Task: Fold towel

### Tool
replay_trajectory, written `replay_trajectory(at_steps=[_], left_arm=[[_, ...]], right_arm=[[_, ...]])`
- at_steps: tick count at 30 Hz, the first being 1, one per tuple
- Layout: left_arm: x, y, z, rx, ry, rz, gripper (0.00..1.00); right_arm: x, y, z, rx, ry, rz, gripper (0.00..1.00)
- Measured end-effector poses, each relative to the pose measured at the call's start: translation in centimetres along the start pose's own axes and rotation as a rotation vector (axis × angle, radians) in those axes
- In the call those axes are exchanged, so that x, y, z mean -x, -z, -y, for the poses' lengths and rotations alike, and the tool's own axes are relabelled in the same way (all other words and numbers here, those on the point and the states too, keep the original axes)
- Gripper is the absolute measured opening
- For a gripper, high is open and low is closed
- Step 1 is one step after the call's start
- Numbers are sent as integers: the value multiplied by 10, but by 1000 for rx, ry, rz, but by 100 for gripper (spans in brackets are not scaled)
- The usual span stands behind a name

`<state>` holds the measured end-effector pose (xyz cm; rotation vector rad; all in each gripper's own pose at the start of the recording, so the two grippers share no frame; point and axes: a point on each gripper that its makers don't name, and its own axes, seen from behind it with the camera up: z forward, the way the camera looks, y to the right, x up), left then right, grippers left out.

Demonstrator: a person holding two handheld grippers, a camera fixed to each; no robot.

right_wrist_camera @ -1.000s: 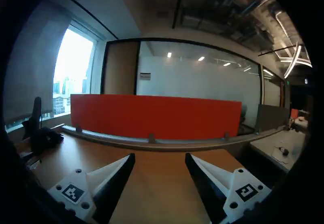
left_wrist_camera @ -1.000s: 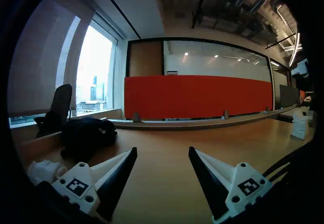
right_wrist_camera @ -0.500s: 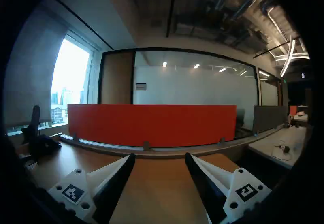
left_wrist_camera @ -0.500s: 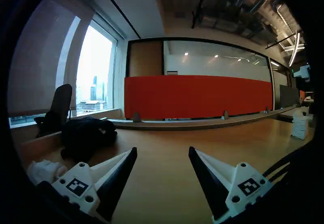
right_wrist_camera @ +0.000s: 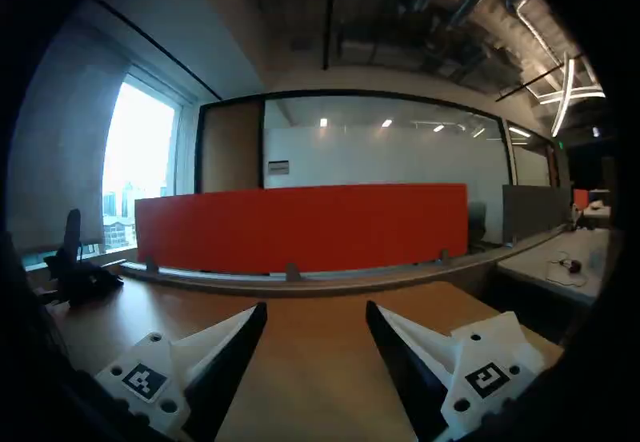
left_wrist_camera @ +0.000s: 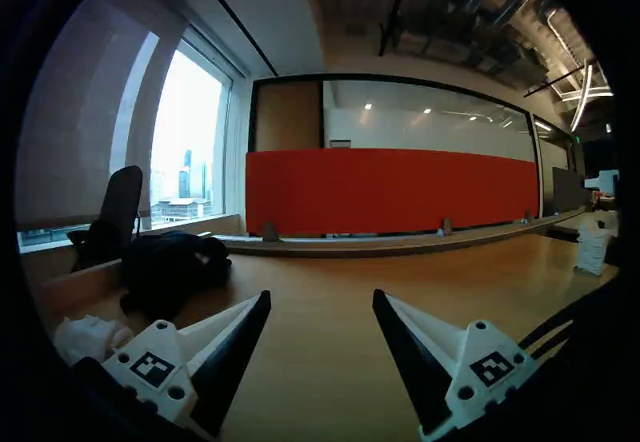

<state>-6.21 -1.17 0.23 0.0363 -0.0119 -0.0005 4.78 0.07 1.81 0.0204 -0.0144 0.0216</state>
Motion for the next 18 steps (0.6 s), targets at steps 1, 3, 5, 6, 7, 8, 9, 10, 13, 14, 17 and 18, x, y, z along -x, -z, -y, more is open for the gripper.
replay_trajectory(at_steps=[1,3,5,6,7,8,9,10,13,14,17,18], left_arm=[[0,0,0,0,0,0,94],[0,0,0,0,0,0,94],[0,0,0,0,0,0,94],[0,0,-1,0,0,0,94],[0,0,-1,0,0,0,94],[0,0,-1,0,0,0,94],[0,0,-1,0,0,0,94],[0,0,-1,0,0,0,94],[0,0,-1,0,0,0,94],[0,0,-1,0,0,0,94],[0,0,-1,0,0,0,94],[0,0,-1,0,0,0,94]], right_arm=[[4,-1,0,2,-1,0,96],[13,-2,0,7,-4,1,96],[22,-3,0,14,-7,-1,96],[25,-3,0,17,-8,-2,95],[29,-3,0,17,-7,-1,95],[34,-3,0,18,-6,0,95],[38,-4,0,19,-4,2,95],[41,-3,0,19,1,4,96],[51,-2,0,19,18,11,96],[54,-2,0,19,24,11,96],[61,-1,0,16,34,12,96],[63,-1,1,14,36,12,96]])
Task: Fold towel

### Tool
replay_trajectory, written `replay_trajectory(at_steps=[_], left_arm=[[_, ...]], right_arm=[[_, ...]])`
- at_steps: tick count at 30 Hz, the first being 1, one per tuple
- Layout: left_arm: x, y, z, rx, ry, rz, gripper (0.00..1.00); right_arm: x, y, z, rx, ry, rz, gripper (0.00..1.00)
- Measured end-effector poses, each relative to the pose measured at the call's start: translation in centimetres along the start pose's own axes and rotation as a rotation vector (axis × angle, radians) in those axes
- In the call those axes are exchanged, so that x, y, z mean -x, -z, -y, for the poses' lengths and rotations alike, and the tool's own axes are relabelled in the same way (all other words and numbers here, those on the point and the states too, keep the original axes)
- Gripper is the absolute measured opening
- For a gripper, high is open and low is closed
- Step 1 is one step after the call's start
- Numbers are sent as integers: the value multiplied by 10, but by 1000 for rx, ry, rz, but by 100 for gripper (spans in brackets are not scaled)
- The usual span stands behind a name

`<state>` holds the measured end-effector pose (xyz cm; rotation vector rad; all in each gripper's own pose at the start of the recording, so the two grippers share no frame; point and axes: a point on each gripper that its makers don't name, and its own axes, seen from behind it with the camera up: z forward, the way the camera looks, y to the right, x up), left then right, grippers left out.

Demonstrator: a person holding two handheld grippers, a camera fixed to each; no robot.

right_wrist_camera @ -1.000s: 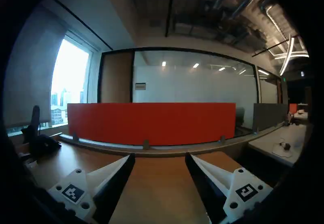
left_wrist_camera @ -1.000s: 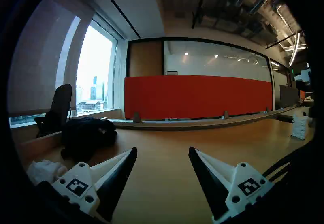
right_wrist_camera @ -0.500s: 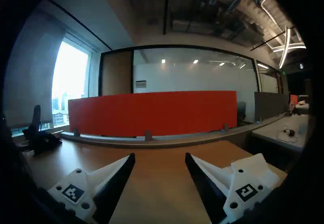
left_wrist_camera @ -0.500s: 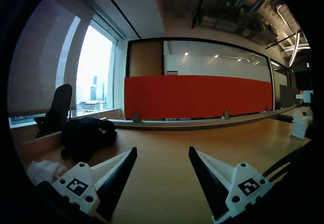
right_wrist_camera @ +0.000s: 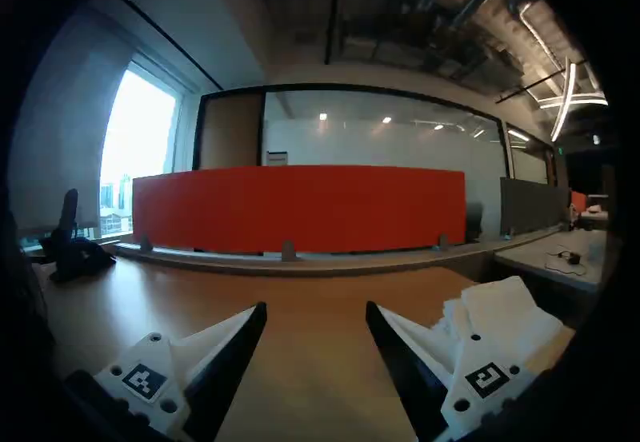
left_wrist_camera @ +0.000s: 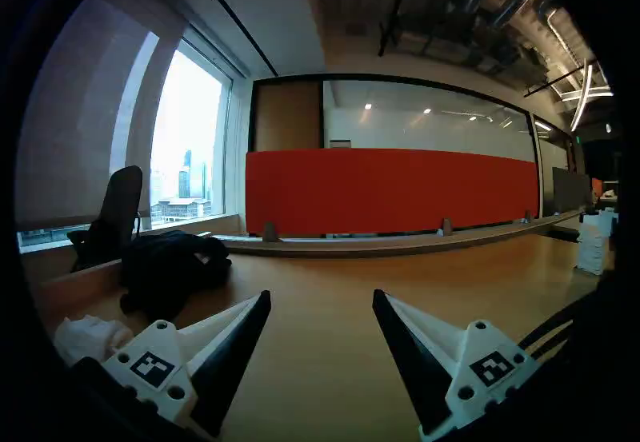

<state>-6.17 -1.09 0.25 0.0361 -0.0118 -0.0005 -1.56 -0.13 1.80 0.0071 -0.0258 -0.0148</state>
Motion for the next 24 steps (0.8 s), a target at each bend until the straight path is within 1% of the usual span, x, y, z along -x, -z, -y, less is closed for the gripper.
replay_trajectory(at_steps=[6,15,24], left_arm=[[0,0,0,0,0,0,94],[0,0,0,0,0,0,94],[0,0,0,0,0,0,94]], right_arm=[[10,3,2,-14,-5,6,96],[24,3,3,-14,4,6,95],[28,7,4,-10,11,-3,95]])
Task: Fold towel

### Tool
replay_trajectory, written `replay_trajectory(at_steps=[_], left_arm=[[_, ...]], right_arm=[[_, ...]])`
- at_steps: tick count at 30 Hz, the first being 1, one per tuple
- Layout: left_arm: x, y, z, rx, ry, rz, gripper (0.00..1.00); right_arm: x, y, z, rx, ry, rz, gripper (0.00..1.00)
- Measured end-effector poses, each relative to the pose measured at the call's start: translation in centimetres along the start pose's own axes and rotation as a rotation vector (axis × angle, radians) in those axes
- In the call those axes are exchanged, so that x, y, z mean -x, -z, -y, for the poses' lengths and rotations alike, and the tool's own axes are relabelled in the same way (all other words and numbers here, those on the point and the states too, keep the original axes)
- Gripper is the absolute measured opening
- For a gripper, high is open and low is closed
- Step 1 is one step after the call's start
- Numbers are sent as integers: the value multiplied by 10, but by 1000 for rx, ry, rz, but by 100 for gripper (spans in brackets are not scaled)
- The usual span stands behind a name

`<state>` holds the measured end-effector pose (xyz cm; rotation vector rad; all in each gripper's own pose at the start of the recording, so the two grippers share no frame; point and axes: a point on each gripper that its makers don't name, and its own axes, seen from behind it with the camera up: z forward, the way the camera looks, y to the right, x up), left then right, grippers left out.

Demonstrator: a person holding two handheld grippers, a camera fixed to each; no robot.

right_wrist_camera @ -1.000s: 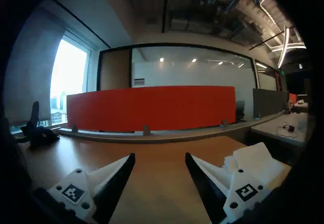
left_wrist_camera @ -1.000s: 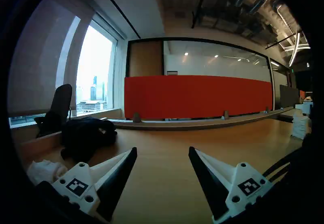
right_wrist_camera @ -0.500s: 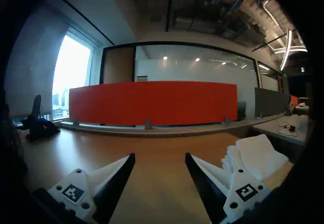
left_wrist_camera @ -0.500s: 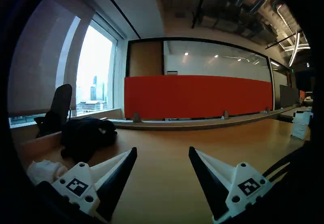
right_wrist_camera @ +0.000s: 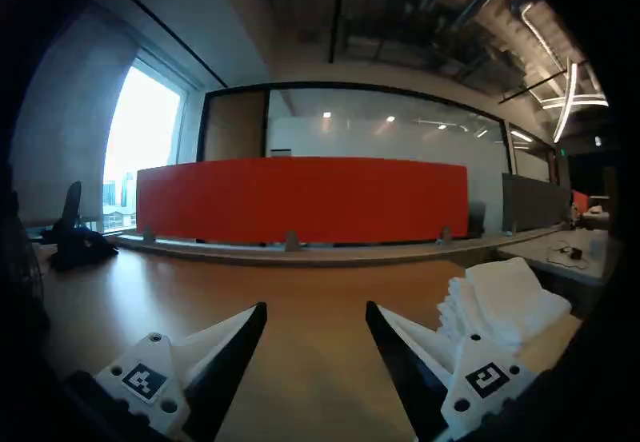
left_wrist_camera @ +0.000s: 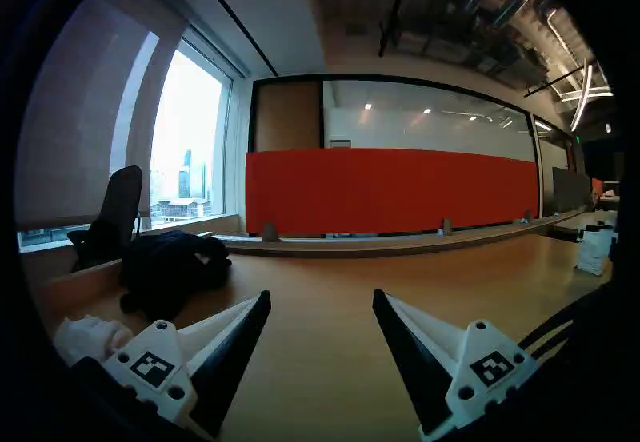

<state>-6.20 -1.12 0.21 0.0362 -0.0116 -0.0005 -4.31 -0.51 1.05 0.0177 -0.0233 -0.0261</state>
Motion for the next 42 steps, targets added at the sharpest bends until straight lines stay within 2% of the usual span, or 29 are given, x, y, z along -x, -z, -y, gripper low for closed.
replay_trajectory(at_steps=[25,30,42], left_arm=[[1,-1,0,0,0,0,95],[1,-1,0,0,0,0,94],[0,0,0,0,0,0,95]], right_arm=[[-1,3,-1,0,-5,-11,95],[-1,3,-1,0,-5,-10,99],[-1,3,-1,0,-5,-10,99]])
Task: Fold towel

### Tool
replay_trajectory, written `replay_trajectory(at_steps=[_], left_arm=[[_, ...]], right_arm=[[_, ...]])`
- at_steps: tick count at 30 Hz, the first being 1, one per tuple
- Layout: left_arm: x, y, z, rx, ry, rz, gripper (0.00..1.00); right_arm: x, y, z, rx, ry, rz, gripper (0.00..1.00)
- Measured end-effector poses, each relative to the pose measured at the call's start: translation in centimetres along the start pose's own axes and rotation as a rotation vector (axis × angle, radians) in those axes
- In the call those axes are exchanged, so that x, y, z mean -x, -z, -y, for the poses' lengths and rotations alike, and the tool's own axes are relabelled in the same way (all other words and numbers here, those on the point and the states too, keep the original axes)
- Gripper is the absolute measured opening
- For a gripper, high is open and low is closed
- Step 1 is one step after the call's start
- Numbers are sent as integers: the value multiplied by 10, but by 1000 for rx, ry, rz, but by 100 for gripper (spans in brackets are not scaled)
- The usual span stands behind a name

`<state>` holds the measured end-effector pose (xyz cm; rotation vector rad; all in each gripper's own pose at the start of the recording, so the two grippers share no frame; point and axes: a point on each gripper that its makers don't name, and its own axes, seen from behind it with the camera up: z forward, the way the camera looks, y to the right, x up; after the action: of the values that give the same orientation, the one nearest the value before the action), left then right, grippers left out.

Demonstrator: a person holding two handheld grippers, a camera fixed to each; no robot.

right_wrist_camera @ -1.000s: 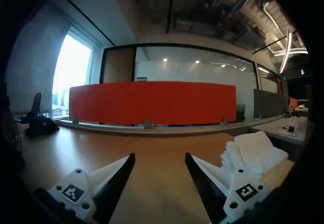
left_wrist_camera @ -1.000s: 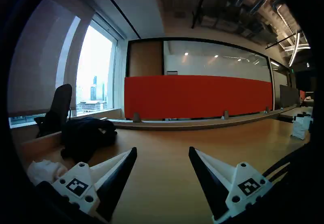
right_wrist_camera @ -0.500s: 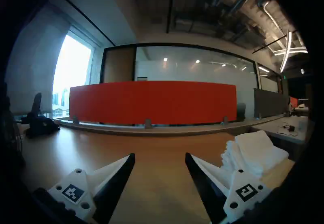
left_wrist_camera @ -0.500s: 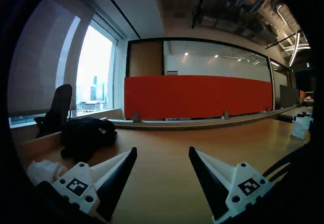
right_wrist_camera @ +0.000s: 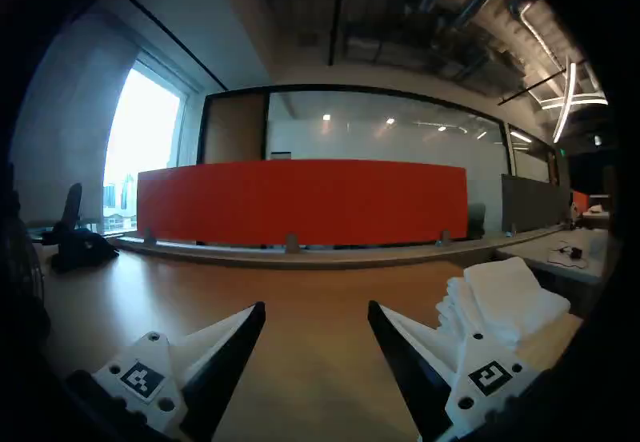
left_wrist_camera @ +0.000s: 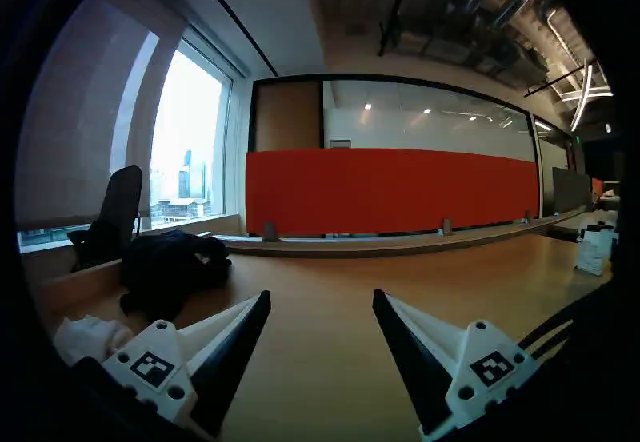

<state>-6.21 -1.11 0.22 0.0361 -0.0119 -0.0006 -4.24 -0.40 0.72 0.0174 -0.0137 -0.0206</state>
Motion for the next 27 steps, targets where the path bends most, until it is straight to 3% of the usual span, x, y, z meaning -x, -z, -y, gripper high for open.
replay_trajectory(at_steps=[27], left_arm=[[-8,3,0,0,0,3,95]], right_arm=[[0,0,1,0,0,0,99]])
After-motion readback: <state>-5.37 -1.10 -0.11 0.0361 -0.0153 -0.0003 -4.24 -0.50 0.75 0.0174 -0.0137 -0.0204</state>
